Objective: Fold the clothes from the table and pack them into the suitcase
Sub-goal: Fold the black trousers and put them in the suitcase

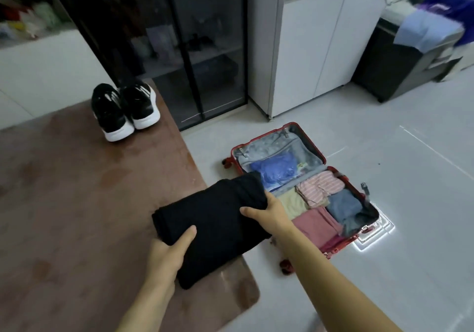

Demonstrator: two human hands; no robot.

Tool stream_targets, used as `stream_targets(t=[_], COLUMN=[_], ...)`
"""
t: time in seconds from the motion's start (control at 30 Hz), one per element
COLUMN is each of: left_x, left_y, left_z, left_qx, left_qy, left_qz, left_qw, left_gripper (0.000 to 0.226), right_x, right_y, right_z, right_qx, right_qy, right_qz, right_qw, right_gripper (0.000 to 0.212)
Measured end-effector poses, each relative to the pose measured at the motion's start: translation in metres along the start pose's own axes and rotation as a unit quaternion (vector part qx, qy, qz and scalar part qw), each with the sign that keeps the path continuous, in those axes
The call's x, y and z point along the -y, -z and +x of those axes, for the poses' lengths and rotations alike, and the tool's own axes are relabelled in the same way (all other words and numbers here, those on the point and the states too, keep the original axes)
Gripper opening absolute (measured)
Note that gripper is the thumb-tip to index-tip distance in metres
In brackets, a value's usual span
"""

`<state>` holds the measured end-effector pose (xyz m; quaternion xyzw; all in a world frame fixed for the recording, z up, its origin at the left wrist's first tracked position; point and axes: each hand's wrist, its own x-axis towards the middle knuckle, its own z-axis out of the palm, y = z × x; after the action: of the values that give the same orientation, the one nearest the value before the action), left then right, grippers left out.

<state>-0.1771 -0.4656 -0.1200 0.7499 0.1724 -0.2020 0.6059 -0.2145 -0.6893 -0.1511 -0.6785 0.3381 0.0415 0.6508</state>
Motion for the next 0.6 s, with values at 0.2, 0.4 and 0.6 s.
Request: stream_targets(t=[0.2,0.4,0.6], left_x=[0.004,0.040,0.113], left_y=[-0.160,-0.297,-0.395], left_z=[-0.037,-0.057,-0.028], left_qx=[0.063,0.143,0.150], left_qy=[-0.027,0.068,0.101], left_qz=[0.000,-0.030,0.002], left_qw=[0.998,0.987,0.983], left_gripper=[0.043,0.059,0.029], right_x=[-0.044,-0.103,-0.184], right_y=[0.160,0.302,0.365], right_z=[0.013,0.034,0.087], right_qx=[-0.014,0.022,-0.039], right_qy=[-0.032,-0.150,-0.182], right_qz=[0.104,0.258,0.190], right_qw=[0.994,0.954,0.964], right_gripper=[0.052,0.060,0.038])
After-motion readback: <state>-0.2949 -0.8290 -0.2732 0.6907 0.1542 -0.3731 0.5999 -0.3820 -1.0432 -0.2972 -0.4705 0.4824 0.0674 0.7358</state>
